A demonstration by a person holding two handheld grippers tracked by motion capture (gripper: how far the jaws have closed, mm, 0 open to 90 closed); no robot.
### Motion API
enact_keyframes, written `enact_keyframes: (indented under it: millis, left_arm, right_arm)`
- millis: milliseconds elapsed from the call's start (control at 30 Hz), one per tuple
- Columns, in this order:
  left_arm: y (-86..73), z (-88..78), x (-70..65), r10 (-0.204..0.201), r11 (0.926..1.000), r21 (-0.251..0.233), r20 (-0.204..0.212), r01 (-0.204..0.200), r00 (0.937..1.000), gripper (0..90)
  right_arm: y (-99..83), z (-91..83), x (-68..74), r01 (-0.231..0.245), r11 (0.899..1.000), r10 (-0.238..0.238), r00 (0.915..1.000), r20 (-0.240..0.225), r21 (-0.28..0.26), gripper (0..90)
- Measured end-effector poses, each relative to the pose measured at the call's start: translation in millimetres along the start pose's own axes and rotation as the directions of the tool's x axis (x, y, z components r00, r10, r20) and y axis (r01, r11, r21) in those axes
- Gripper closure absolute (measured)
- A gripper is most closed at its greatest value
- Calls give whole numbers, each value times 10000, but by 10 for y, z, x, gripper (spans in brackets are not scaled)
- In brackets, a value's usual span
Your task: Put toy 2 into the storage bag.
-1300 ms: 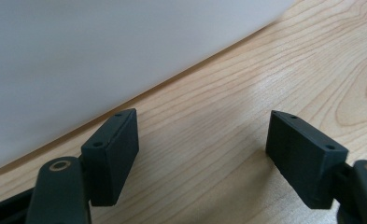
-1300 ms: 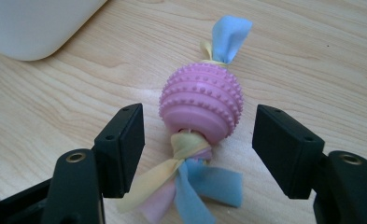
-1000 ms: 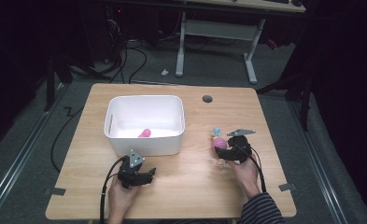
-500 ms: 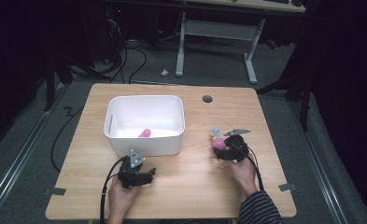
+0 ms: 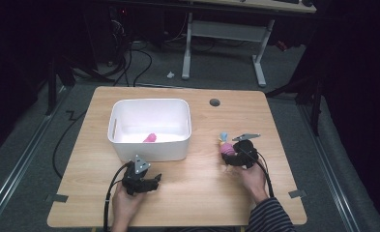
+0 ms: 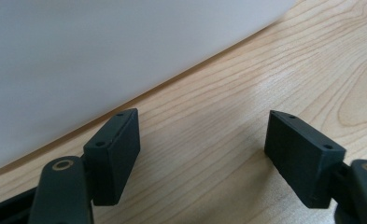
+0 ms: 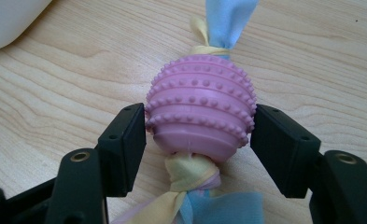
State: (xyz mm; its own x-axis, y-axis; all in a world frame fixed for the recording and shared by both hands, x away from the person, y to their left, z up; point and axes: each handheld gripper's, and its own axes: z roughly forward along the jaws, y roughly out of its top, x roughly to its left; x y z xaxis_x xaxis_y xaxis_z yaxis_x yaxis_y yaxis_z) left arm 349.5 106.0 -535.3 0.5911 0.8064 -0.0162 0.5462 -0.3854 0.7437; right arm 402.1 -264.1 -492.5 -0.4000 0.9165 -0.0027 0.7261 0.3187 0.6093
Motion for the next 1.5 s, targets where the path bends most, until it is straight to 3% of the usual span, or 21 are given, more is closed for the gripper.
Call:
enact_keyframes:
  millis: [300,667,1167,1500]
  left_arm:
    - [0,1,-1,10,10000,0,-8,-10,10000,270]
    - [0,1,-1,10,10000,1,-5,-10,10000,270]
    - [0,1,-1,14,10000,0,-9,-14,10000,270]
    - [0,1,-1,10,10000,-1,-4,-10,10000,270]
  right_arm:
    - [-1,-52,4,107,9999,-108,9998,-167,-108,368]
    - [-8,-193,-49,55,9999,-64,9970,-767,-118,371]
    - [90,-534,-66,460,9977,-536,9843,-1679,-493,372]
    - [315,-851,-143,675,9920,-883,9748,-2049,-1066,371]
